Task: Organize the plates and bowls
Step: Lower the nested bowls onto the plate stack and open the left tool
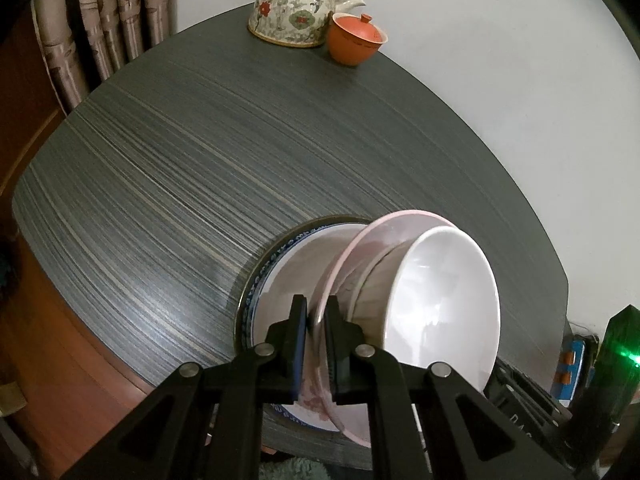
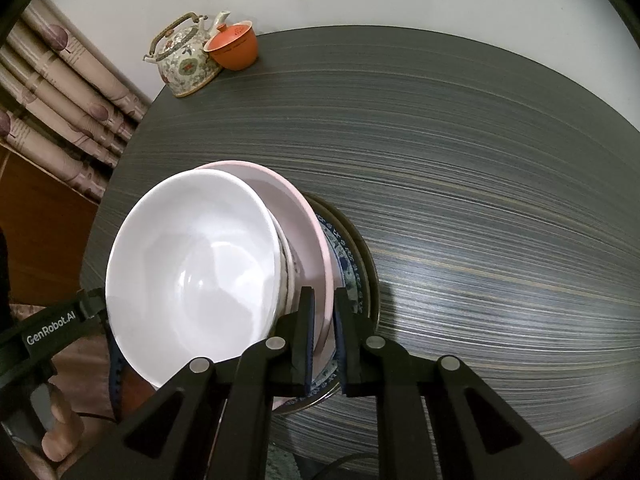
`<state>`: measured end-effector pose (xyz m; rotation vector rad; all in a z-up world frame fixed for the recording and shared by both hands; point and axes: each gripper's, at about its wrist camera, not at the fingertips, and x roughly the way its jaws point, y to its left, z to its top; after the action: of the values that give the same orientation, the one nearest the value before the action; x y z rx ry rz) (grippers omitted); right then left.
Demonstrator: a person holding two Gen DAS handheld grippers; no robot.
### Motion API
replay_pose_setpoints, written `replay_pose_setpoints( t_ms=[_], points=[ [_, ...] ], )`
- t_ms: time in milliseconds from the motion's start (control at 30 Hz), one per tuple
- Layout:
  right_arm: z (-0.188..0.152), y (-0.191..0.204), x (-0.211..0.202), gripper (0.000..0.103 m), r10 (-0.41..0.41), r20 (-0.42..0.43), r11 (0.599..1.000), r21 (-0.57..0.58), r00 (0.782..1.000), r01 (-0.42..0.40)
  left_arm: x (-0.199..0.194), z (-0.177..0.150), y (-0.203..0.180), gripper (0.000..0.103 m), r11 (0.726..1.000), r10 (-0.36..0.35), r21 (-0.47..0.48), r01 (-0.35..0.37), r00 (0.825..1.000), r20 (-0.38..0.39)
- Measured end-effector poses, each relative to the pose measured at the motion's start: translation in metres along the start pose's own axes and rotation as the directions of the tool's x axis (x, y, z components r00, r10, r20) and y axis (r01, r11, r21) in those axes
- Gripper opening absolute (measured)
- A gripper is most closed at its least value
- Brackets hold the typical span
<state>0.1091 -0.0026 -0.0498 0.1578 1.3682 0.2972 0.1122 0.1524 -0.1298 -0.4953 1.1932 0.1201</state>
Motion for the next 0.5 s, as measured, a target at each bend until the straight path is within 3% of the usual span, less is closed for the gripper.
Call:
replay_pose_setpoints(
  t_ms=[200,267,333,500],
  points=[
    [0.000,-0.003,-0.001,0.013,0.015,0.002,1.000,0.007,1.000,-0.015,-0.001,0.001,0.000,0.011,1.000,0.013,0.016,-0.014,1.000,0.017],
    [0.000,-0.005,-0.003,0.019,-0.009,0.014,1.000,0.003,1.000,0.009,-0.001,0.001,0.002,0.013,1.000,0.010,0.016,-0.011,1.000,0.019],
    [0.000,-0.008,-0.006,0.035,-0.029,0.031,1.000,0.004,0.999,0.029,-0.002,0.000,0.002,0.016,1.000,0.017,0.020,-0.017,1.000,0.026],
    [0.000,-0.020,-0.022,0.056,-0.056,0.090,0.998,0.013,0.994,0.055,-0.013,-0.002,-0.002,0.031,0.998,0.042,0.049,-0.046,0.996,0.080]
  ],
)
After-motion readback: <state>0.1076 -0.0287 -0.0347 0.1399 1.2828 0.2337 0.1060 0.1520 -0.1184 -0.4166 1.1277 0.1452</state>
